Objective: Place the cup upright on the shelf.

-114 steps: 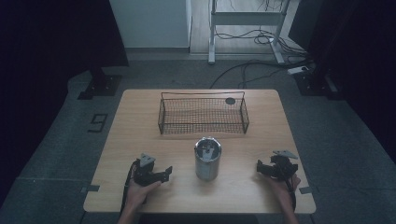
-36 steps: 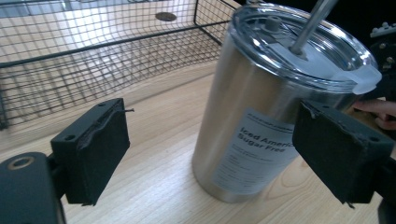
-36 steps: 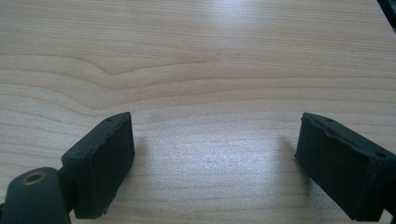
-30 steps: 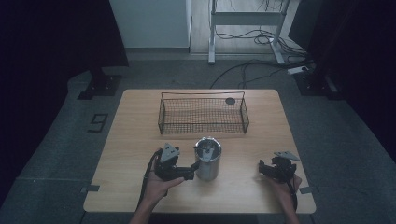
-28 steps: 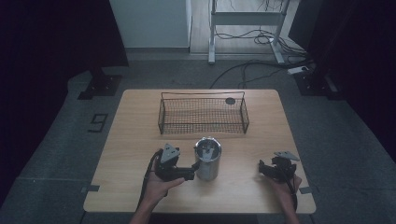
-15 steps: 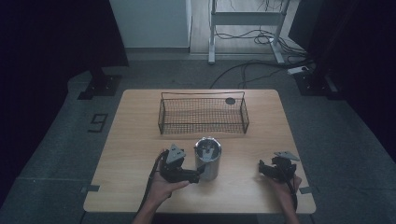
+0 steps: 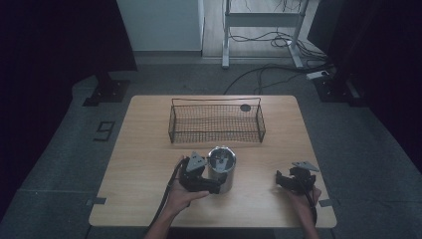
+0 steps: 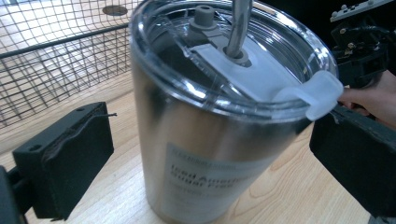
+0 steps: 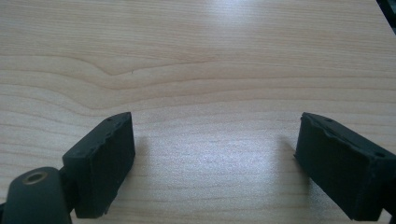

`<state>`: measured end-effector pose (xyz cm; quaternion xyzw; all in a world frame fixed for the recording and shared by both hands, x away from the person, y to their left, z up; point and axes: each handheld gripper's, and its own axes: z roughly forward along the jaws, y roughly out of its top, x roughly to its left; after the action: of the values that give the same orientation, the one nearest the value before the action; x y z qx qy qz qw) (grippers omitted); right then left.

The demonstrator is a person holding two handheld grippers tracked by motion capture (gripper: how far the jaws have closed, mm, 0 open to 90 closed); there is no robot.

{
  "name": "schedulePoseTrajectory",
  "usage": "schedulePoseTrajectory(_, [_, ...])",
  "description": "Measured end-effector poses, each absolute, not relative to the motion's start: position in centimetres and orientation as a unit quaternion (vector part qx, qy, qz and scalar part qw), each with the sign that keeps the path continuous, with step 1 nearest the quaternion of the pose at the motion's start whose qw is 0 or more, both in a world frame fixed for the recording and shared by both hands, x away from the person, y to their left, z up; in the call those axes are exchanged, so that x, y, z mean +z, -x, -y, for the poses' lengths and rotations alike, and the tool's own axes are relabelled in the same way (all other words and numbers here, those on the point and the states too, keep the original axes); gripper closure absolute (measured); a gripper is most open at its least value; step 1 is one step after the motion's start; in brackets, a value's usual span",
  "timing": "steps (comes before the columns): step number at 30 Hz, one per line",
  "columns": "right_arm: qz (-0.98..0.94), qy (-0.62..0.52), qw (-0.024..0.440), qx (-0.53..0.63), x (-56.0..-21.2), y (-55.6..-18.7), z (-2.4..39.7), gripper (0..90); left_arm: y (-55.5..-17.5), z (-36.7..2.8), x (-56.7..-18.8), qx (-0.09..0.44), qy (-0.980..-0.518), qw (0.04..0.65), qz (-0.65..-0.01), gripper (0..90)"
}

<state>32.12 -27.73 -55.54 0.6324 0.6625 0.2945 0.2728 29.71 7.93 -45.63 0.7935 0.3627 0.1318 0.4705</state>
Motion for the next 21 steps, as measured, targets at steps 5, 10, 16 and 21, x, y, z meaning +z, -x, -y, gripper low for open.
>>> schedulePoseTrajectory(5, [-0.662,-0.633,0.273,0.295,-55.5,-32.1,27.7,11.6,-30.2,-7.0,-45.6,0.129,-0.793,0.47,-0.365,0.0])
schedulePoseTrajectory(10, [-0.662,-0.633,0.273,0.295,-55.5,-32.1,27.7,11.6,-30.8,-5.9,-45.4,0.136,-0.794,0.464,-0.368,0.0])
schedulePoseTrajectory(16, [-0.663,-0.632,0.272,0.295,-55.5,-32.2,27.8,11.6,-31.3,-5.2,-45.7,0.136,-0.79,0.466,-0.374,0.0])
schedulePoseTrajectory(21, [-0.663,-0.632,0.273,0.295,-55.5,-32.2,27.8,11.6,-31.3,-5.1,-45.8,0.141,-0.792,0.462,-0.374,0.3])
